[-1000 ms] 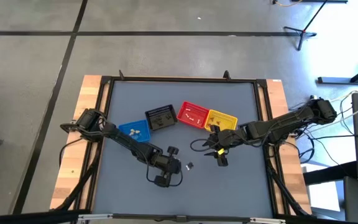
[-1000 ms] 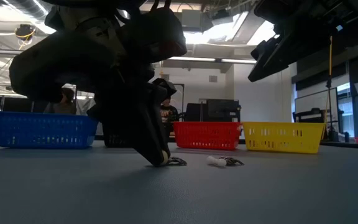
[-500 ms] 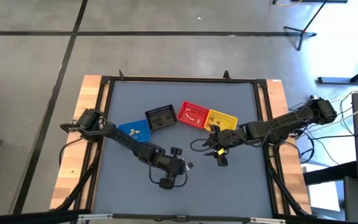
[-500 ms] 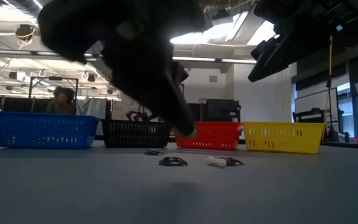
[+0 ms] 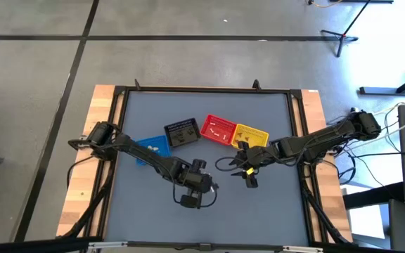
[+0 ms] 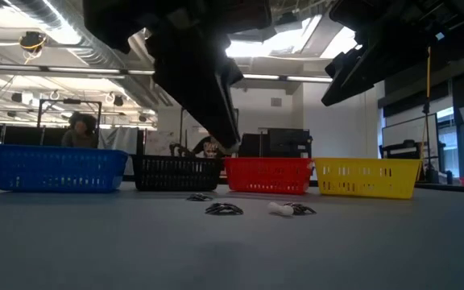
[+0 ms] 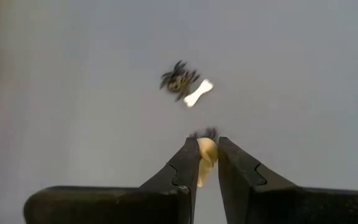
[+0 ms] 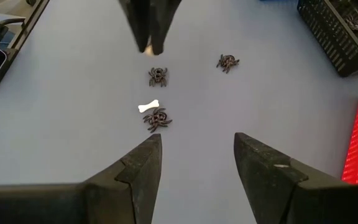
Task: Sort Halloween decoration
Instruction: Put the yellow skull toy into the blue bin
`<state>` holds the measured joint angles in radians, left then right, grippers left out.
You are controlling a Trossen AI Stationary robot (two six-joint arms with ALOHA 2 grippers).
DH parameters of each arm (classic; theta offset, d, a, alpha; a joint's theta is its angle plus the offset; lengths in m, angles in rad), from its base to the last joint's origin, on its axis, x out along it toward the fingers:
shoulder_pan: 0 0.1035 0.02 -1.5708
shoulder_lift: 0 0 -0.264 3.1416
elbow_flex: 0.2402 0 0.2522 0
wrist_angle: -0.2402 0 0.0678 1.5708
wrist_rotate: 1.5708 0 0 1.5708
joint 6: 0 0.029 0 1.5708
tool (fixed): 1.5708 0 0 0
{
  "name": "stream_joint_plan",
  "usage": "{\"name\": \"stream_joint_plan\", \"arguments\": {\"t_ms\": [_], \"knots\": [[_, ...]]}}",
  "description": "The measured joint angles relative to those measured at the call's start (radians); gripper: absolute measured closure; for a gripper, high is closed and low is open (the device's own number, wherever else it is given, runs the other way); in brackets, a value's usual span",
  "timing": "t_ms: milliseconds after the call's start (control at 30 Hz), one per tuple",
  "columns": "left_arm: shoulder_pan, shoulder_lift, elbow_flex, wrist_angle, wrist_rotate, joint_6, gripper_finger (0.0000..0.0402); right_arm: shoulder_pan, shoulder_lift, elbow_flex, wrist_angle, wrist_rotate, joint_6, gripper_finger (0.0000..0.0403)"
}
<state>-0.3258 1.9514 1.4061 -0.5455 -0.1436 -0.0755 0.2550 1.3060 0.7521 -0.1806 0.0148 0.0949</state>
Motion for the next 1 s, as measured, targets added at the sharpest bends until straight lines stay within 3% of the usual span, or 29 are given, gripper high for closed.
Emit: {"name": "stream_joint_plan", "arguments": {"t_ms": [400, 733, 867, 1000], "knots": [[0.053, -0.001, 0.123, -0.332, -0.054, 0.045, 0.0366, 0.0, 0.0, 0.0, 0.0, 0.0, 0.0, 0.0203], [0.1, -0.064, 0.141, -0.413, -0.066, 0.075, 0.0365, 0.0, 0.0, 0.0, 0.0, 0.0, 0.0, 0.0203], [0.1, -0.068, 0.136, -0.416, -0.033, 0.007, 0.0365, 0.0, 0.0, 0.0, 0.001, 0.0, 0.0, 0.0203], [0.093, -0.068, 0.136, -0.413, -0.027, -0.163, 0.0365, 0.0, 0.0, 0.0, 0.001, 0.0, 0.0, 0.0203]]}}
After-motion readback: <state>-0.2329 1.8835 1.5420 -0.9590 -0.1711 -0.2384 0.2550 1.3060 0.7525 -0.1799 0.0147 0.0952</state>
